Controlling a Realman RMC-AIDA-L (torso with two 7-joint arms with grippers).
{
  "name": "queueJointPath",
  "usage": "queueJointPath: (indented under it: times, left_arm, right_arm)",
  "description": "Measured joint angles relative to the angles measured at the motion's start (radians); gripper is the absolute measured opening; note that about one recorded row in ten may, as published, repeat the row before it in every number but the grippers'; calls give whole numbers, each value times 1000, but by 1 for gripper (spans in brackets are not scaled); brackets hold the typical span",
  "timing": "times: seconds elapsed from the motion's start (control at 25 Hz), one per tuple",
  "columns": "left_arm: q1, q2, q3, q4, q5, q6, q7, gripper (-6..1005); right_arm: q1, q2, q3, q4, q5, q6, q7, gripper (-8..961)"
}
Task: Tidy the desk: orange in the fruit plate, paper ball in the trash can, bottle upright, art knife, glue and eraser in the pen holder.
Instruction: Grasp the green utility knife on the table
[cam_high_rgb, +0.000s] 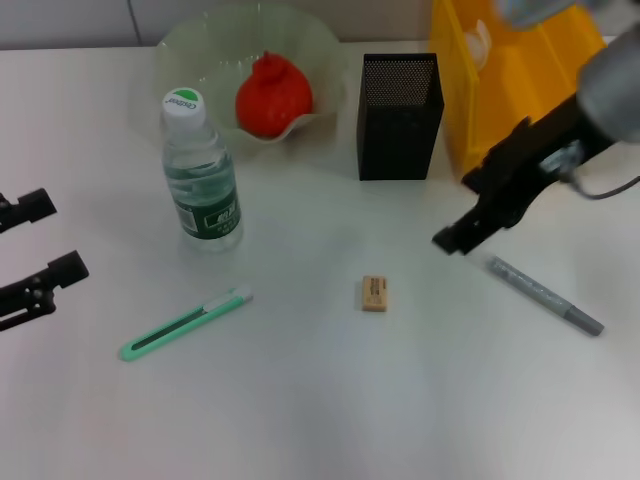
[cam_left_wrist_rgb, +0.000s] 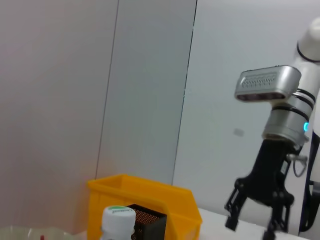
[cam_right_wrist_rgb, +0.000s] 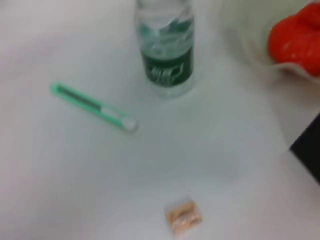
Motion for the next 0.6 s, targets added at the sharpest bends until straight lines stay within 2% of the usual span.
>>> queueJointPath:
  times: [0.04,0.2,0.24,0.6]
  left_arm:
    - [0,0,0,-2,3,-1,1,800]
    - [2,-3,-2,-4,4,-5,5,799]
    - [2,-3,-3,-4,4,-5,5,799]
    - [0,-10,-5,-6,5,-23,13,799]
  right_arm:
    - [0,0,0,0,0,0,0,831]
    - [48,3,-160,69,-45,41,30,830]
    - [74,4,-234,114,-64,78,51,830]
    - [132,10,-406,262,-31,249,102,830]
